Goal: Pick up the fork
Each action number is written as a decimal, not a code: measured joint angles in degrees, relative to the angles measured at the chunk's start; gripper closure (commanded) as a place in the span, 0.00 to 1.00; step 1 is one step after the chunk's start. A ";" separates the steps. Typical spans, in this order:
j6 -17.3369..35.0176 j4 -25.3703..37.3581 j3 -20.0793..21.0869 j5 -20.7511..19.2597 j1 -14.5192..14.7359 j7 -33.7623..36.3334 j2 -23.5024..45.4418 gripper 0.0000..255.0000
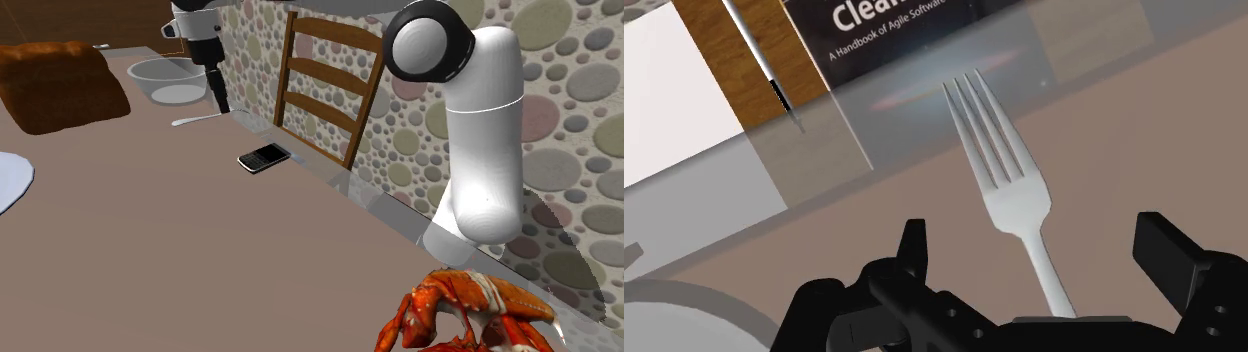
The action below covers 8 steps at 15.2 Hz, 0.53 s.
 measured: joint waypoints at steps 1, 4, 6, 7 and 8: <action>0.80 -0.94 0.02 0.01 0.02 0.08 -0.14 0.00; 2.76 -3.17 0.02 0.03 -0.04 0.09 -0.41 1.00; 3.06 -3.54 0.03 0.04 -0.06 0.07 -0.55 1.00; 3.12 -3.59 0.03 0.04 -0.07 0.06 -0.57 1.00; 3.13 -3.59 0.02 0.03 -0.07 0.06 -0.59 1.00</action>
